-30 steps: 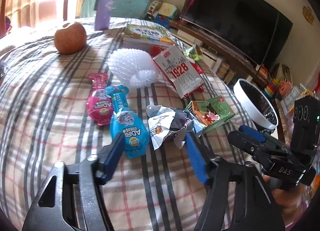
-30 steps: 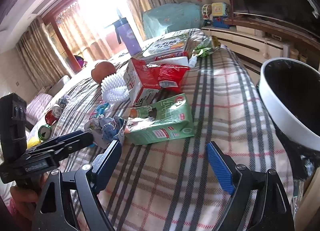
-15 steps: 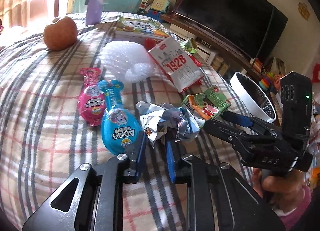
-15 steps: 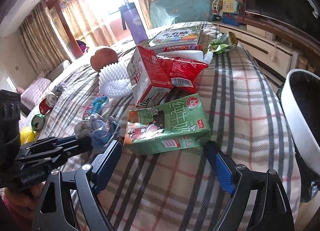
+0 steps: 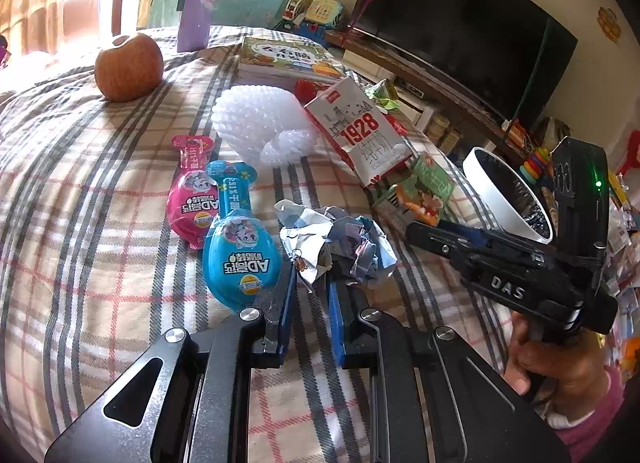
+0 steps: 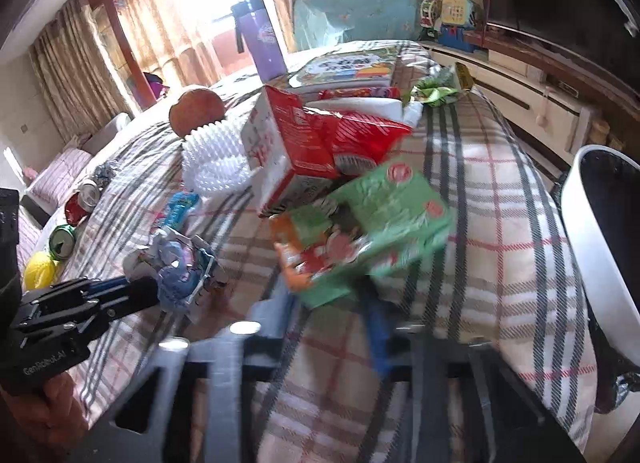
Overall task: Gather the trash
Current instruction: 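Grasp the crumpled foil wrapper with the left tool while the right tool grasps the green juice carton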
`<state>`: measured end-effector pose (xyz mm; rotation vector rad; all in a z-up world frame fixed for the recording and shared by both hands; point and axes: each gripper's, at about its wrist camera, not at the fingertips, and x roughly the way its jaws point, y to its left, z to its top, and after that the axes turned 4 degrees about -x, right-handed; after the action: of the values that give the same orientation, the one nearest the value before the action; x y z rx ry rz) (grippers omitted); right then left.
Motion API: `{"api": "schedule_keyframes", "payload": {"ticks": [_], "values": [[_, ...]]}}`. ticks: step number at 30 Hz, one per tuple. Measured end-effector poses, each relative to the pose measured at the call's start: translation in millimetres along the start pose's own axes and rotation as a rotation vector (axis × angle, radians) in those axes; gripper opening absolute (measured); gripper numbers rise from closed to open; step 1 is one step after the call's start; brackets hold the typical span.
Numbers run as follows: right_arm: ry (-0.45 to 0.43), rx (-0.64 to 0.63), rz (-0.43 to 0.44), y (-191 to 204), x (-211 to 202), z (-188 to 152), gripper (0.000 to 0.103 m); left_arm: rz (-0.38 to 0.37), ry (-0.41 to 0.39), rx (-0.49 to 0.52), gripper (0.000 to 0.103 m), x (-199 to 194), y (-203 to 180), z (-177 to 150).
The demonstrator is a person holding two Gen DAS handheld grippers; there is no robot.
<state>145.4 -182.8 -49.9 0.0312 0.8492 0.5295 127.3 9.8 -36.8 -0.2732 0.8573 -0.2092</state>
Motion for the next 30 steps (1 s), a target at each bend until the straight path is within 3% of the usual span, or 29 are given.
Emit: {"api": "schedule_keyframes", "payload": {"ticks": [3, 6, 9, 15, 20, 24, 27, 30], "values": [[-0.002, 0.014, 0.014, -3.3, -5.1, -2.8, 0.020, -0.001, -0.002, 0.001, 0.014, -1.5, -1.8, -1.2], [0.003, 0.061, 0.045, -8.7, -10.3, -3.9, 0.025, -0.003, -0.002, -0.001, 0.014, -1.7, -2.2, -2.5], [-0.002, 0.110, 0.068, -12.7, -12.0, -3.0, 0.050, -0.006, -0.003, -0.003, 0.014, -1.9, -1.8, -3.2], [0.002, 0.168, 0.034, -7.9, -0.6, 5.8, 0.058, -0.011, -0.012, -0.010, 0.014, -6.1, 4.1, -4.5], [-0.020, 0.220, -0.018, 1.9, 8.3, 16.7, 0.085, -0.017, -0.014, -0.033, 0.014, -8.1, 14.5, -4.3], [-0.029, 0.251, -0.118, 3.1, 17.6, 25.0, 0.085, -0.023, -0.011, -0.037, 0.014, -8.4, 17.1, -4.9], [-0.033, 0.271, -0.135, -3.4, 20.0, 25.4, 0.083, -0.028, -0.012, -0.039, 0.014, -9.1, 18.0, -5.1], [-0.037, 0.259, -0.127, -8.2, 15.5, 23.6, 0.065, -0.034, -0.012, -0.044, 0.014, -8.3, 19.3, -5.0]]}}
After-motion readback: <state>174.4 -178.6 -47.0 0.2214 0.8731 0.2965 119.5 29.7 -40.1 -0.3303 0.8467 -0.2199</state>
